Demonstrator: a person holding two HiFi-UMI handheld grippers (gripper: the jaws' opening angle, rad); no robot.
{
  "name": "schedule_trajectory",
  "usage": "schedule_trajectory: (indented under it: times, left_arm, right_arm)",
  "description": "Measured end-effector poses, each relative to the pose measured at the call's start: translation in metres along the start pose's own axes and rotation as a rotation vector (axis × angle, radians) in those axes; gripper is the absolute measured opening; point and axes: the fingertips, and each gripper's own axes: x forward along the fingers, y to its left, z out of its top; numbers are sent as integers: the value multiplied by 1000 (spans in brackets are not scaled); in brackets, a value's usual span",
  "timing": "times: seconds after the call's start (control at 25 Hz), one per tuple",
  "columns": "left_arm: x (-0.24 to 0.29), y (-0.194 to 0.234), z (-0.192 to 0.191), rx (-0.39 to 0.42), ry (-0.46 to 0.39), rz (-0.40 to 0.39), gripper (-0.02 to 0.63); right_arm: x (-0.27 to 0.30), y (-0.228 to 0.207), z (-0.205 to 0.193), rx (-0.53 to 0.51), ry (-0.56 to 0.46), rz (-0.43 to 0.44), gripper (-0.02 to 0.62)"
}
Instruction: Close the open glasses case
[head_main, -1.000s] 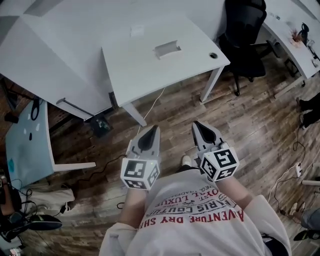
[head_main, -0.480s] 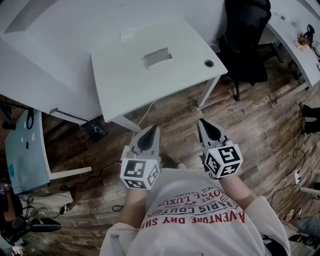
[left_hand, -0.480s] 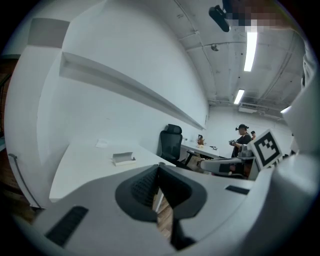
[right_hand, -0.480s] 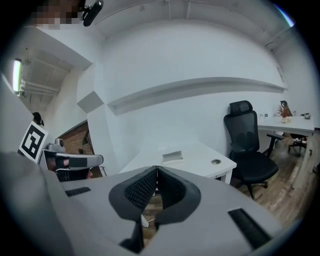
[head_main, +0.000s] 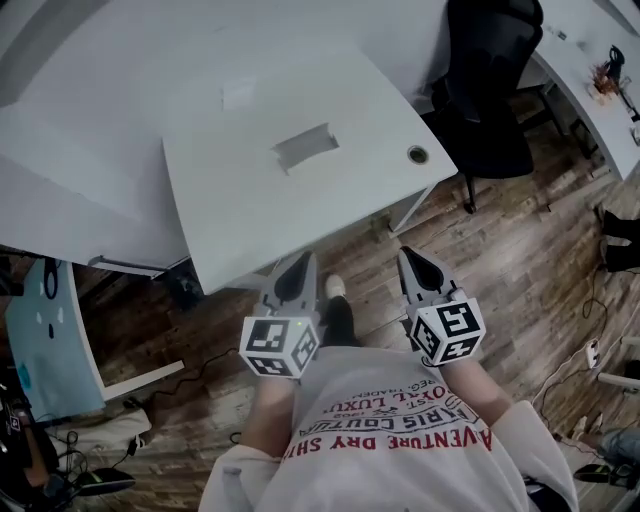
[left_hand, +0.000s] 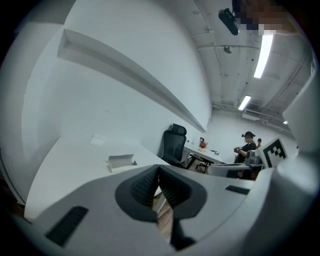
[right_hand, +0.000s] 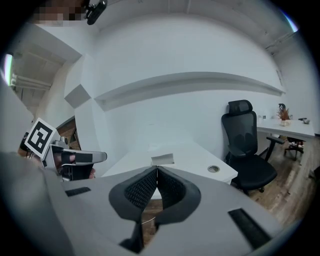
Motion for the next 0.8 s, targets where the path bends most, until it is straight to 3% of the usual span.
schedule_trajectory:
  times: [0.4,0.6,0.8]
  left_arm:
    - [102,84,50,-34,34,-45,5]
    - [143,119,51,-63,67,-65,5]
    - [168,151,47,-88,101,-36,5]
  right_arm:
    - [122,-24,55,-1,26,-49,12]
    - [180,-30,71,-19,46,-55,12]
    - [227,-30,76,-28,76,-23,12]
